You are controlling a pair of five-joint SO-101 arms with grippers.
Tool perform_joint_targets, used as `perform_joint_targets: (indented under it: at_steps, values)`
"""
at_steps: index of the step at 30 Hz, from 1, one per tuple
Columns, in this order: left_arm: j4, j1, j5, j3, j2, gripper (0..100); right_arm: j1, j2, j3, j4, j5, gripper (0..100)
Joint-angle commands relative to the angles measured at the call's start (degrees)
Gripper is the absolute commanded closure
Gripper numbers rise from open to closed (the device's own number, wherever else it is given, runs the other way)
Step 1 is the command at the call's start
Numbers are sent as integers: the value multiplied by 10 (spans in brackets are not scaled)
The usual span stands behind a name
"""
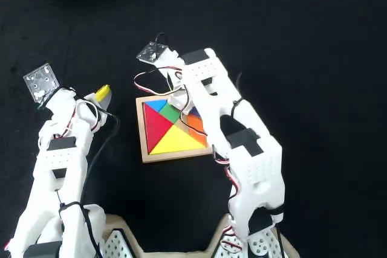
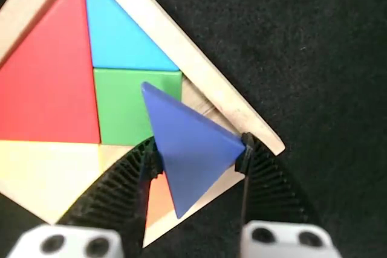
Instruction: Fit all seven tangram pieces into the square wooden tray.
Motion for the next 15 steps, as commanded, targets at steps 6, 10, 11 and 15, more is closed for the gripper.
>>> perform_joint_targets:
  at_steps: [6,10,11,15]
  values:
    - [-12,6,-5,-8,-11,708,18,-8,-7,11,6,678]
    - [-12,6,-5,-8,-11,708,20,-9,-5,11,27,695]
    - [-12,6,-5,-8,-11,708,22,-9,-4,11,27,699]
    - [-12,6,-5,-8,-11,708,33,-12,-7,11,27,701]
